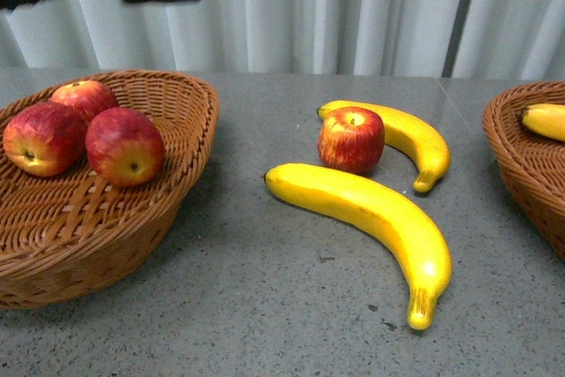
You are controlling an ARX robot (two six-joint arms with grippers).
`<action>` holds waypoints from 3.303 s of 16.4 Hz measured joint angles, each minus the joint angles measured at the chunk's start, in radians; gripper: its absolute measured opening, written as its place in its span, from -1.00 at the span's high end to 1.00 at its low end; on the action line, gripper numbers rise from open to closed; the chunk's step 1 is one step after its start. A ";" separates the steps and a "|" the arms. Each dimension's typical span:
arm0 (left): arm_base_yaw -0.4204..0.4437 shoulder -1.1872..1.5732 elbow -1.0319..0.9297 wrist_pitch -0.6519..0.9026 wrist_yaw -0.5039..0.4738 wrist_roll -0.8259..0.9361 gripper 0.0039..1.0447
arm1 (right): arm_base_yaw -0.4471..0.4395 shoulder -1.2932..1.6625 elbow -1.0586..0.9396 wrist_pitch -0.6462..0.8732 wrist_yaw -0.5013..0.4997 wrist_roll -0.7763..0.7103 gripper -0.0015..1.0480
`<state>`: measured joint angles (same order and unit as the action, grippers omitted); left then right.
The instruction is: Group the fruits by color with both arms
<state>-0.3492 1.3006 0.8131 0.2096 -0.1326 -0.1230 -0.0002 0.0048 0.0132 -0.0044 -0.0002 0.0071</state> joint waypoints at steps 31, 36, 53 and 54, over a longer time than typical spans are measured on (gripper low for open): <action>-0.082 0.743 0.577 -0.019 0.256 0.295 -0.20 | 0.000 0.000 0.000 0.000 0.000 0.000 -0.87; -0.012 0.428 0.425 -0.023 0.065 0.058 -0.20 | 0.000 0.000 0.000 0.000 0.000 0.000 -0.87; 0.020 0.032 -0.147 -0.007 -0.149 0.000 -0.86 | 0.000 0.000 0.000 0.000 0.000 0.000 -0.87; 0.016 0.000 -0.152 -0.007 -0.147 0.001 -0.88 | 0.000 0.000 0.000 0.000 0.000 0.000 -0.87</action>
<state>-0.3332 1.3006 0.6613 0.2028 -0.2798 -0.1223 -0.0002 0.0048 0.0132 -0.0044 -0.0002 0.0071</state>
